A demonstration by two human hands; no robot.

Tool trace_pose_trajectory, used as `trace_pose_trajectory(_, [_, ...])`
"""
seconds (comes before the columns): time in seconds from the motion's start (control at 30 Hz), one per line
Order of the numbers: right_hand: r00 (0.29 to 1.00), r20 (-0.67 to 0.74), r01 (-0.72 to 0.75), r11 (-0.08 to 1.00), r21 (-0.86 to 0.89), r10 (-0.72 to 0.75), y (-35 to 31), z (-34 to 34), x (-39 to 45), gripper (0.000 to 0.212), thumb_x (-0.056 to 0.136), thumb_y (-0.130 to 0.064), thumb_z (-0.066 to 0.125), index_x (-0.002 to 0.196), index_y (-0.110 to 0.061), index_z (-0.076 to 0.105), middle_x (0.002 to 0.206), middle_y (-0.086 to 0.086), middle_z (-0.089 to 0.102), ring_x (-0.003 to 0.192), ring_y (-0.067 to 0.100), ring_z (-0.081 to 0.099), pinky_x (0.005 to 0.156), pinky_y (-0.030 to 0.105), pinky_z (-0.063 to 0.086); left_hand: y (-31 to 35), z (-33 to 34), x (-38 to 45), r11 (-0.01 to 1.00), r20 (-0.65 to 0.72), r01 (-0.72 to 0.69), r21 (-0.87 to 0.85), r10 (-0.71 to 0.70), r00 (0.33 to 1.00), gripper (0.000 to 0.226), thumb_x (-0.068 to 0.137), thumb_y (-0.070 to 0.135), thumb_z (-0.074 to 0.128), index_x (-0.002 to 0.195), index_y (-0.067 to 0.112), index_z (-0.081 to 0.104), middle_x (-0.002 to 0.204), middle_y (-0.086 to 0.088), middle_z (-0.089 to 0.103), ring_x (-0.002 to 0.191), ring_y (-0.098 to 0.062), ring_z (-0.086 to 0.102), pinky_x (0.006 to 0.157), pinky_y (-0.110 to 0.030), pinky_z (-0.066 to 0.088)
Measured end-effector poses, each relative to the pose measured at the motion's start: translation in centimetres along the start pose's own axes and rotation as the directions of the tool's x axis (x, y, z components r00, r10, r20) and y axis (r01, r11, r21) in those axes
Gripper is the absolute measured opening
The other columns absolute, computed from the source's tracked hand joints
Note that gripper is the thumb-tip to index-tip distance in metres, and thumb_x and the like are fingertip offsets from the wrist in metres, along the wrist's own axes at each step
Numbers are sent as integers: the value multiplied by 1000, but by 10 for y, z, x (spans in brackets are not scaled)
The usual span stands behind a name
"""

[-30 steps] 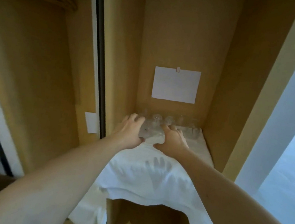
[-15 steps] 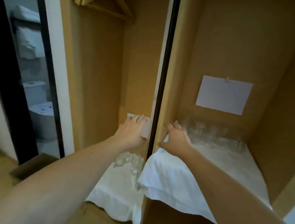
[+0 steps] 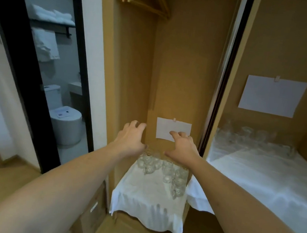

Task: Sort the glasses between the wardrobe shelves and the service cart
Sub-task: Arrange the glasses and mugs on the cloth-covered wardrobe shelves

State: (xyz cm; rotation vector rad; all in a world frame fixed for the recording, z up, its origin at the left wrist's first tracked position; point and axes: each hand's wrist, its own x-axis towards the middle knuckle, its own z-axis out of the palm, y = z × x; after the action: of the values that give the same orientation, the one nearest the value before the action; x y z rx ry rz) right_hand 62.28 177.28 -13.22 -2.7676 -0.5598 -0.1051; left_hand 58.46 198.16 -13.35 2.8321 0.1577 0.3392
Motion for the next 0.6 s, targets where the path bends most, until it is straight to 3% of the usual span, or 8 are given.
trace_pose_trajectory(0.27, [992, 78, -103, 995, -5, 104, -25, 45, 12, 86, 85, -48, 74, 155, -27, 29, 152, 11, 38, 136, 37, 38, 109, 50, 41, -53, 29, 14, 1000, 128, -16, -21, 19, 992, 85, 83, 50, 74, 153, 29, 29, 162, -6, 24, 145, -34, 29, 112, -49, 40])
trace_pose_trajectory(0.6, [986, 125, -117, 993, 19, 113, -22, 90, 96, 89, 82, -48, 76, 156, -27, 31, 153, 11, 38, 136, 37, 39, 108, 47, 43, -79, 66, 82, 999, 156, -35, 9, 33, 987, 86, 82, 49, 76, 152, 27, 31, 161, -7, 26, 143, -35, 30, 110, -49, 42])
